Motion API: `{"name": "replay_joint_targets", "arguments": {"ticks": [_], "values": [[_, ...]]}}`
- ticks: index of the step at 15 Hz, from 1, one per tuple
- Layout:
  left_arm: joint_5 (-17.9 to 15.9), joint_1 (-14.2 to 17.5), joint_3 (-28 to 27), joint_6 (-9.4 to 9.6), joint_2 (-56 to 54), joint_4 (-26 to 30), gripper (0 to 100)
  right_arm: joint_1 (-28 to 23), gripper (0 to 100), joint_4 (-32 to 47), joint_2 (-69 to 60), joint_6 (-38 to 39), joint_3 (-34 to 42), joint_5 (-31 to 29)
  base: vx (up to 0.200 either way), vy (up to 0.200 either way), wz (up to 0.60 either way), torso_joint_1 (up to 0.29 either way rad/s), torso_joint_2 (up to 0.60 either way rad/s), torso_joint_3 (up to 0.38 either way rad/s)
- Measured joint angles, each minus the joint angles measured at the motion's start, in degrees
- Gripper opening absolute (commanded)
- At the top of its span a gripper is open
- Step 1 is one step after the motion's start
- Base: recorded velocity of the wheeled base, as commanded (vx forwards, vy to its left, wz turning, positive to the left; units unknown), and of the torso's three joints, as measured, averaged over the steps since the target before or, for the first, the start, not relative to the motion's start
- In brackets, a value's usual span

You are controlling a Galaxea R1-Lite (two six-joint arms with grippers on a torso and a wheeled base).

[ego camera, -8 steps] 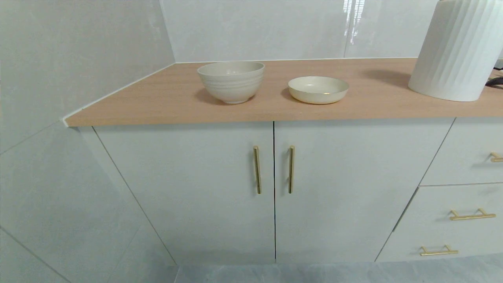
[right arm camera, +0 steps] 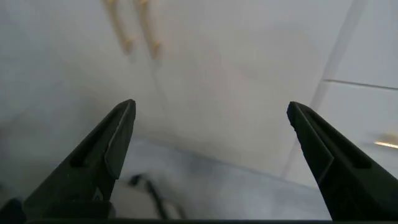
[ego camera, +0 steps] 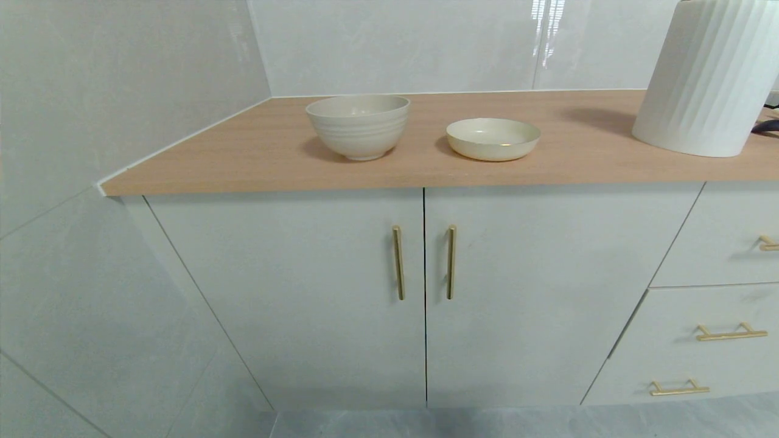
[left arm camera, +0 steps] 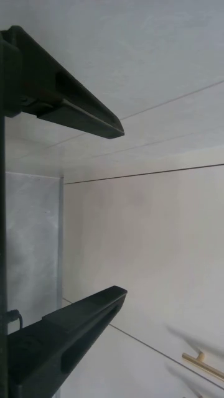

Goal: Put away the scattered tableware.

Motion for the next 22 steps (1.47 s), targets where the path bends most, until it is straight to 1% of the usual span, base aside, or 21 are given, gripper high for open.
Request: {"name": "replay_joint_targets", "arguments": {"ticks": [1,6,9,12,14,15,17,18,22], "values": [[0.0,0.0,0.0,0.00,0.0,0.0,100,2.3,100,-1.5,5.0,0.4,-1.3,0.8,0.000,0.000,0.00,0.000,0.00,0.000],[0.0,0.0,0.0,0.00,0.0,0.0,100,18.7,100,-12.5,34.4,3.0,-10.9,3.0,0.000,0.000,0.00,0.000,0.00,0.000],[0.0,0.0,0.0,0.00,0.0,0.0,100,25.4,100,-18.6,49.0,6.6,-17.9,4.2,0.000,0.000,0.00,0.000,0.00,0.000],[0.0,0.0,0.0,0.00,0.0,0.0,100,28.1,100,-24.6,61.0,8.3,-25.7,5.2,0.000,0.000,0.00,0.000,0.00,0.000],[0.0,0.0,0.0,0.00,0.0,0.0,100,28.7,100,-28.6,67.3,8.4,-29.0,5.4,0.000,0.000,0.00,0.000,0.00,0.000],[0.0,0.0,0.0,0.00,0.0,0.0,100,28.9,100,-31.4,70.5,8.4,-29.9,5.4,0.000,0.000,0.00,0.000,0.00,0.000],[0.0,0.0,0.0,0.02,0.0,0.0,100,29.0,100,-41.0,76.2,8.5,-30.7,5.3,0.000,0.000,0.00,0.000,0.00,0.000],[0.0,0.0,0.0,0.00,0.0,0.0,100,29.1,100,-44.1,78.7,8.7,-30.8,5.3,0.000,0.000,0.00,0.000,0.00,0.000],[0.0,0.0,0.0,0.00,0.0,0.0,100,29.1,100,-45.7,83.0,11.1,-31.2,5.3,0.000,0.000,0.00,0.000,0.00,0.000]]}}
